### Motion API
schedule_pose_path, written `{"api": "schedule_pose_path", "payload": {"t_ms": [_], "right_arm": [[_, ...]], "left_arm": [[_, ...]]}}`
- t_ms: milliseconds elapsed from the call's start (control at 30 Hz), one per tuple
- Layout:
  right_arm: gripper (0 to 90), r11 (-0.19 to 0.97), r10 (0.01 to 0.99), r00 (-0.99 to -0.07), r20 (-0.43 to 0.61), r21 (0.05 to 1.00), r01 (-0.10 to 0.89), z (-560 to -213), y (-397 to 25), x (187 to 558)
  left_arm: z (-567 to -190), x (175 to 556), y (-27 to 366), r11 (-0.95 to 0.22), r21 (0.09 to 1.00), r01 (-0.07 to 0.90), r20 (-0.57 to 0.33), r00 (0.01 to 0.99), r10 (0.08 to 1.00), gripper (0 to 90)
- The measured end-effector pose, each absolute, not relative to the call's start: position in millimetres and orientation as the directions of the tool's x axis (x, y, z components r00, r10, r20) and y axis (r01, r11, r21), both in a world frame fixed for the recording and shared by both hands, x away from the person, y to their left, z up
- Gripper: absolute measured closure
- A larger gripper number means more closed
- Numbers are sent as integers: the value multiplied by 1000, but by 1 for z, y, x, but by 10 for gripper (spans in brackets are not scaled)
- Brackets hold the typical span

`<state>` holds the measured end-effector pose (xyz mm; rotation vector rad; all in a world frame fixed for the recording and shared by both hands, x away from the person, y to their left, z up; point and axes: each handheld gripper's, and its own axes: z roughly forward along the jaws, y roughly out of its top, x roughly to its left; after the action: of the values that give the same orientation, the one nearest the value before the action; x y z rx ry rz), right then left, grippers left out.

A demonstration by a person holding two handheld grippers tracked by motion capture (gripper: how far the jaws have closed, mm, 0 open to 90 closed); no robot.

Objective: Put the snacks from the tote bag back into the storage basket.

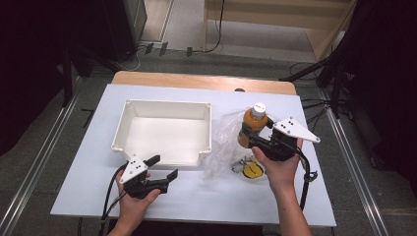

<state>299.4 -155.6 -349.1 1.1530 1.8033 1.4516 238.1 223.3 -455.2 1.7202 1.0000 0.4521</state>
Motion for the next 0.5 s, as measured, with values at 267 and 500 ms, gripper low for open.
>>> {"api": "schedule_pose_path", "payload": {"t_ms": [267,500], "right_arm": [[328,69,866,-493,83,957,283,-348,-147,302],[327,54,864,-494,101,956,290,-347,-143,305]], "left_arm": [[-453,237,247,-99,918,385,-144,554,820,164],[-452,235,264,-75,926,370,-148,538,830,145]]}}
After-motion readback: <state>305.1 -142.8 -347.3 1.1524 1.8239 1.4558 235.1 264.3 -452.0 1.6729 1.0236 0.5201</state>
